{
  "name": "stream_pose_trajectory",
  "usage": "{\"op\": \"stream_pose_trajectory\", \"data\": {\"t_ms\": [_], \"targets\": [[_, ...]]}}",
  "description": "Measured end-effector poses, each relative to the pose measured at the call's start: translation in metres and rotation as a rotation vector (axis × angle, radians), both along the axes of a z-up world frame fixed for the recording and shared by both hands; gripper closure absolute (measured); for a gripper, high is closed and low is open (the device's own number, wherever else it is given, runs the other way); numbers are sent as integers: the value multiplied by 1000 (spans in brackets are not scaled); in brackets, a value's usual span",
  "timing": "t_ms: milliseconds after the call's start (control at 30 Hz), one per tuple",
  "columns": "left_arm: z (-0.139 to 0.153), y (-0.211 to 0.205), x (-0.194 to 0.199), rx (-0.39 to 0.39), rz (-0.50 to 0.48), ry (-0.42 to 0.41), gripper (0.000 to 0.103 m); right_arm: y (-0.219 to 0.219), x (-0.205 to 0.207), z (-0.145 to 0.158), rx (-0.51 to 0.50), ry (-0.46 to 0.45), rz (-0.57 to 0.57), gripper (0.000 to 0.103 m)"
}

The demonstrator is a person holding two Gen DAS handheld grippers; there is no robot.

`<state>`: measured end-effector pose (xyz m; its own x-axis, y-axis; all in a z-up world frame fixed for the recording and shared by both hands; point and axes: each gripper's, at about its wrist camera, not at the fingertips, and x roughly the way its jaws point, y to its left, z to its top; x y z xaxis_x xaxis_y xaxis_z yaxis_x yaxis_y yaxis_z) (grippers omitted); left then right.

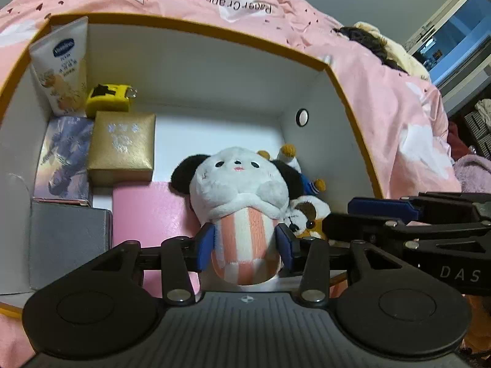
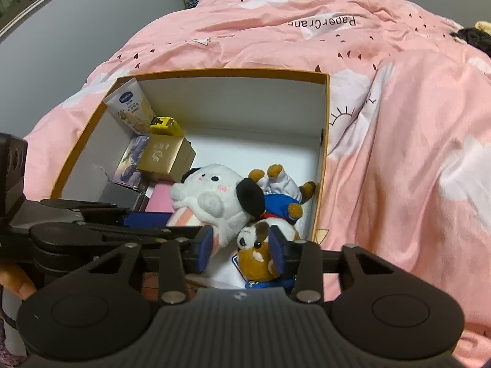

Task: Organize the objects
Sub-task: 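Lower both plushes into the orange box and open both tools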

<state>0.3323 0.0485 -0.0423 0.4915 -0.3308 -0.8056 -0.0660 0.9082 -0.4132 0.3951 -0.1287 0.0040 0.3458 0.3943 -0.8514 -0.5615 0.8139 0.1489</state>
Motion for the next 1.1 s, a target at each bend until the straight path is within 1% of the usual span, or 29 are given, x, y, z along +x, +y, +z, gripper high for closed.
{"op": "stream_pose_trajectory", "data": {"t_ms": [100,133,267,367,433,467,567,700,733,767,800,867,1033,1100], "targets": [[-6,-9,2,32,-61,16,50,2,0,-2,-8,-8,0,66],[-6,-9,0,37,-64,13,49,2,0,-3,-9,-8,-4,66],[-1,3,-9,6,-42,2,46,-2,-1,-6,-7,-18,-31,66],[12,12,-18,13,-18,-42,46,-4,-3,-6,-16,-36,-38,65],[19,16,-20,1,-5,-69,55,-3,-3,-7,-25,-52,-32,66],[21,19,-19,-6,5,-82,62,-2,-4,-7,-26,-57,-30,66],[21,24,-12,-10,40,-88,64,-1,-4,-9,-24,-64,-32,67],[9,20,-1,-43,51,-44,64,-1,-4,-12,-34,-64,-28,67],[5,18,1,-29,54,-31,65,-1,-5,-13,-35,-62,-29,67],[1,15,1,-2,56,-20,68,-2,-5,-15,-32,-55,-30,68],[-2,13,1,13,52,-10,68,-2,-6,-17,-30,-55,-30,67],[-8,12,0,-9,53,-10,68,-1,-7,-20,-39,-55,-34,67],[-6,4,-2,33,43,-26,68,3,-11,-23,-62,-80,-40,67],[0,-1,-5,73,32,-35,68,4,-16,-19,-68,-99,-40,65]]}}
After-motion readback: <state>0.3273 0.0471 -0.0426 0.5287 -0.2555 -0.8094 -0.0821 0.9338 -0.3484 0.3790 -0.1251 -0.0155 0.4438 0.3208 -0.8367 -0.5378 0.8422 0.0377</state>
